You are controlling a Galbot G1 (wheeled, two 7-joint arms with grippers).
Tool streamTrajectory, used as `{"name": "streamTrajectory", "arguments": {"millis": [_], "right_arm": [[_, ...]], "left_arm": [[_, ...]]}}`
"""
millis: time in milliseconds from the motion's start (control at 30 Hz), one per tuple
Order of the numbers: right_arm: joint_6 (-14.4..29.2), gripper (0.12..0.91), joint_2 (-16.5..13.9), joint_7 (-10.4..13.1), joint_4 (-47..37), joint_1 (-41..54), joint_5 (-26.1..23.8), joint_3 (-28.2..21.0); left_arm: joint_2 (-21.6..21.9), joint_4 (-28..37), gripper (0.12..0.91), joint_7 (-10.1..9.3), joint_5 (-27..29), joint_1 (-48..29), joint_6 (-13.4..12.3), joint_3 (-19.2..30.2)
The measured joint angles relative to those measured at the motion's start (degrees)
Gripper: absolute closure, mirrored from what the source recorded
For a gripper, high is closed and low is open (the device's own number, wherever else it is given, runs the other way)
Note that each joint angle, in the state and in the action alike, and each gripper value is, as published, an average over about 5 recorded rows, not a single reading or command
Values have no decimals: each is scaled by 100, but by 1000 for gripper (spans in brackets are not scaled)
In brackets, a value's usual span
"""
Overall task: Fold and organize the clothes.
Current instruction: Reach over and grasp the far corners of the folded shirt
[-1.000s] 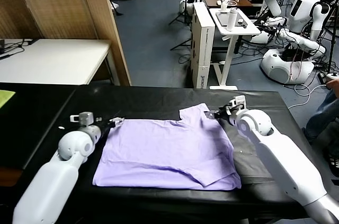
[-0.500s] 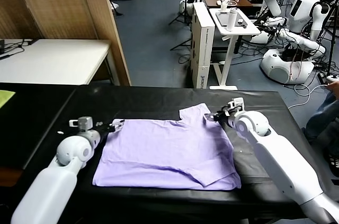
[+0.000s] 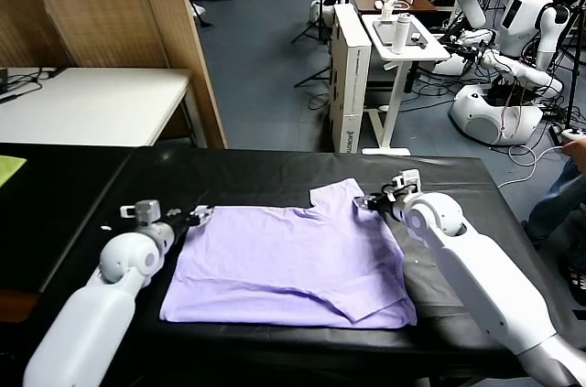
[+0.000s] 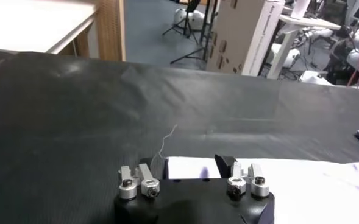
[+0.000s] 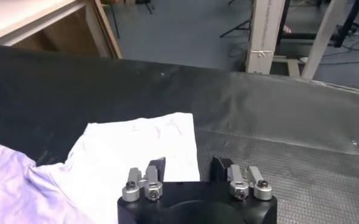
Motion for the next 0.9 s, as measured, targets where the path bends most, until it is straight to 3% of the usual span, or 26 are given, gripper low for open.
{"name": "streamTrajectory", "arguments": {"millis": [100, 267, 367, 900], "right_arm": [[0, 505, 4, 0, -20, -1, 0, 0], [1, 617, 16, 4, -59, -3, -3, -2], [1, 681, 21, 7, -81, -3, -3, 0], [77, 886, 15, -31, -36, -124, -5, 109]], "left_arm": [[-4, 36, 406, 3, -13, -14, 0, 9], [-11, 74, 691, 20, -15, -9, -8, 14], [-13, 80, 798, 36, -12, -2, -15, 14], [-19, 48, 841, 80, 7, 21, -34, 20]]}}
